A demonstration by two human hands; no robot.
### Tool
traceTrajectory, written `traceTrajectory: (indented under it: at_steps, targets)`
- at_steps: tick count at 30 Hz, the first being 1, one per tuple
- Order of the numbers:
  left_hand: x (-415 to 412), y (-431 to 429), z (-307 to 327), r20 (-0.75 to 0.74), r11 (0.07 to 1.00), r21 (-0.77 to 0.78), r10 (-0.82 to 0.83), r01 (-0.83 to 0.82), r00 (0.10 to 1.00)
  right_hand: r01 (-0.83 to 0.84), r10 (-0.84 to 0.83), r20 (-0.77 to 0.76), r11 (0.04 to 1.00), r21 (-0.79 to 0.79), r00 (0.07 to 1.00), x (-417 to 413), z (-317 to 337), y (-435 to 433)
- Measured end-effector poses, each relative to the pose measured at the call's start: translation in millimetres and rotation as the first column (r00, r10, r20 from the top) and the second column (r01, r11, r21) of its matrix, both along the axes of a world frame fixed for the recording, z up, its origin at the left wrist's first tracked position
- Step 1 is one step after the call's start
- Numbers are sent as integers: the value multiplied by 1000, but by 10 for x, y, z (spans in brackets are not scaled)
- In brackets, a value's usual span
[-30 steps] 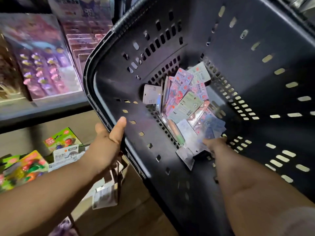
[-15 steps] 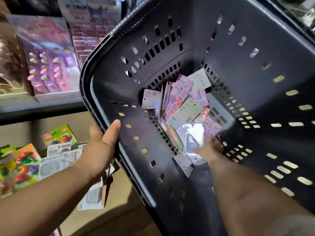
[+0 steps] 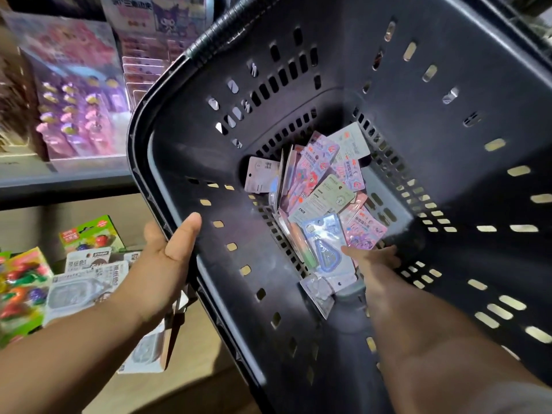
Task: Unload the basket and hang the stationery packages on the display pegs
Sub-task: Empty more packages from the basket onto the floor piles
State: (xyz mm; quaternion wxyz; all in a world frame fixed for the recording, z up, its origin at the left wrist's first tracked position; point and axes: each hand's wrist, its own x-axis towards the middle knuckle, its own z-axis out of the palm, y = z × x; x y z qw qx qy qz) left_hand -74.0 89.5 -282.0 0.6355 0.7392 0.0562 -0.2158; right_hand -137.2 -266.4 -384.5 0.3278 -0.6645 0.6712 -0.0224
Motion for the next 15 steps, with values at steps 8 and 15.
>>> traceTrajectory:
  at_steps: [8,15]
  targets:
    - [-3,4,46,-19,1000,13,-9,10,1000,-75,79,-23,990,118,997,115,-114,186]
    - [-29,-26,185,-65,999,41,-22,24,998,-322,322,22,946,41,947,335,-83,570]
